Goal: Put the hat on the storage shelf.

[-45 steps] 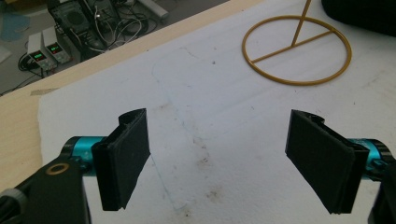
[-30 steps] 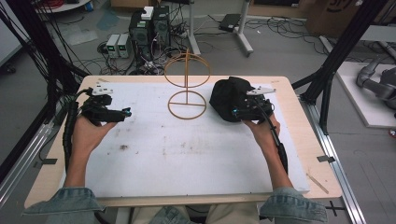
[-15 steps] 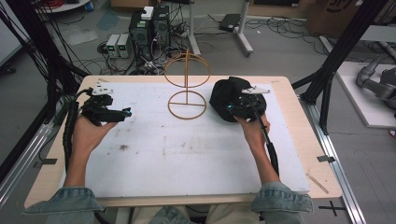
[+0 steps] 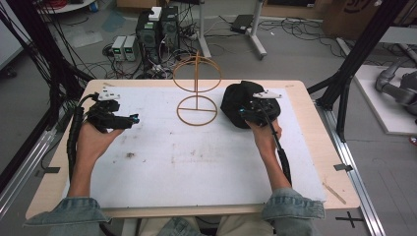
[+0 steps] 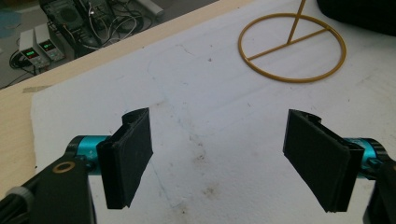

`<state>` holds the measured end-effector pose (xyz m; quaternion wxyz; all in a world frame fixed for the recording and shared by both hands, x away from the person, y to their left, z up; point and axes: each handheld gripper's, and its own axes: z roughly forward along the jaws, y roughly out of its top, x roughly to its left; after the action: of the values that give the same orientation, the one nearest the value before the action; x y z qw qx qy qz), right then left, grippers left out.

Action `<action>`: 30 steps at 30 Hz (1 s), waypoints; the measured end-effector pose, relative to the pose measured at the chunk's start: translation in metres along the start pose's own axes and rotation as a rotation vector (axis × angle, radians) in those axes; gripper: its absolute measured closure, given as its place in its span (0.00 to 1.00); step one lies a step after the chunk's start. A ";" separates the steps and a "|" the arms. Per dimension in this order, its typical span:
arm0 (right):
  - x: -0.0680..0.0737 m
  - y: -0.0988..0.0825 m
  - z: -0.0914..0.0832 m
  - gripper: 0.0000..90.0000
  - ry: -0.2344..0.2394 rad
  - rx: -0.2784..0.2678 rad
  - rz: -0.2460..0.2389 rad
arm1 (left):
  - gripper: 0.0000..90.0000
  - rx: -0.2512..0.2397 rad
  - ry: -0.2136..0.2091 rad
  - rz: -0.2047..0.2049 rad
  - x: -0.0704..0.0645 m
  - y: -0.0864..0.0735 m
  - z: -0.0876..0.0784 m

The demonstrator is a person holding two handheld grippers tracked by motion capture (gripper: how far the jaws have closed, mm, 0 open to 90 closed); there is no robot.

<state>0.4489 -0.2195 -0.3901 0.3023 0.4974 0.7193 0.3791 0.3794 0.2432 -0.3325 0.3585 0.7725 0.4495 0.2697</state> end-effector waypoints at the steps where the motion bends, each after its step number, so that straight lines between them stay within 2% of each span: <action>1: 0.000 0.000 0.001 0.40 -0.003 0.001 0.001 | 0.27 0.002 -0.002 0.000 0.000 0.000 0.000; 8: 0.000 -0.001 0.005 0.45 -0.019 0.000 -0.003 | 0.27 0.000 -0.004 -0.003 0.000 0.000 0.000; 14: 0.000 -0.001 0.004 0.54 -0.043 0.006 -0.014 | 0.27 -0.002 -0.003 -0.002 0.001 -0.001 -0.001; 22: 0.000 0.000 0.003 0.69 -0.058 0.011 -0.037 | 0.27 0.002 -0.003 -0.004 0.001 -0.001 0.000; 27: 0.002 0.001 0.001 0.82 -0.059 0.004 -0.060 | 0.27 0.002 -0.004 -0.008 0.002 -0.002 0.000; 30: 0.003 0.002 0.001 0.85 -0.064 -0.002 -0.078 | 0.27 0.002 -0.002 -0.010 0.003 -0.002 -0.001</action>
<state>0.4497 -0.2162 -0.3893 0.3400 0.4807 0.7279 0.3515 0.3792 0.2463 -0.3333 0.3597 0.7708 0.4532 0.2667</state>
